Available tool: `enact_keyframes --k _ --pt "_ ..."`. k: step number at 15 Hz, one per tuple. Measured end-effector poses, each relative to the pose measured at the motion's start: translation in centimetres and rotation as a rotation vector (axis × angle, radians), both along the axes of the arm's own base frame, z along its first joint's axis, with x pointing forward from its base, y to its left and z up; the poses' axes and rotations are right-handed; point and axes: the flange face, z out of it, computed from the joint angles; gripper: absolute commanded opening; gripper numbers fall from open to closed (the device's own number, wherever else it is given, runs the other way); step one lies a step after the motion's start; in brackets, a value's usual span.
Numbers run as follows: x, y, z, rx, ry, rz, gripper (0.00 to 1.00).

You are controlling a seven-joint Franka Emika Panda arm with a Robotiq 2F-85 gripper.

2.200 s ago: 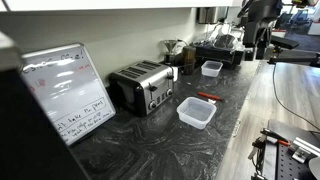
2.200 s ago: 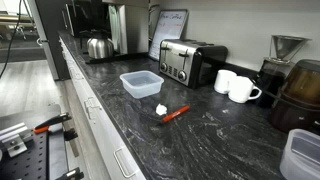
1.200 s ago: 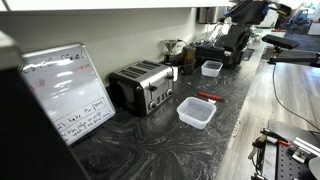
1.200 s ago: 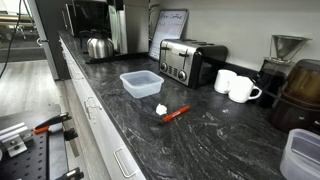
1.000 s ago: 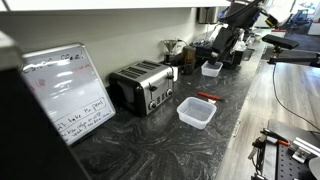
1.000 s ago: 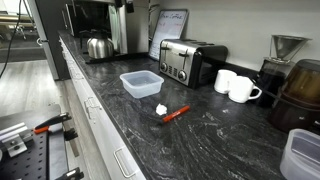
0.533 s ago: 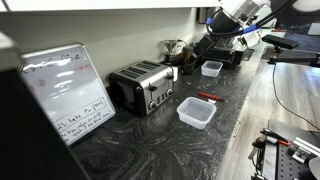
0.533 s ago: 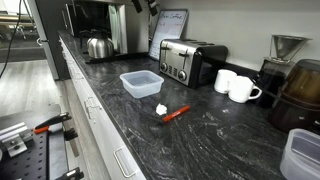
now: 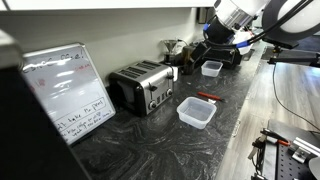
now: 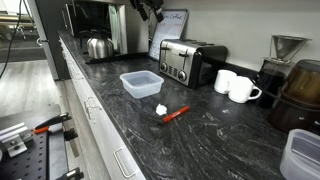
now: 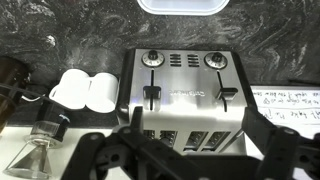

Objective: Turn on the right toaster

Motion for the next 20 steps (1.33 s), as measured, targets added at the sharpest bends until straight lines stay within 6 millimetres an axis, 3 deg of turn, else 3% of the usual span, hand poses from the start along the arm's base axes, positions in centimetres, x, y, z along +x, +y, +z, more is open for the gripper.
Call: enact_keyframes --k 2,3,4,14,20 --pt "0.2 0.0 0.2 -0.022 -0.007 0.013 1.00" --pt "0.5 0.0 0.3 -0.034 -0.012 0.021 0.75" --pt "0.9 0.1 0.3 -0.044 -0.017 0.028 0.74" --pt "5.9 0.5 -3.5 0.000 -0.009 0.002 0.04" --pt "8.1 -1.2 -3.1 0.011 -0.098 -0.035 0.00"
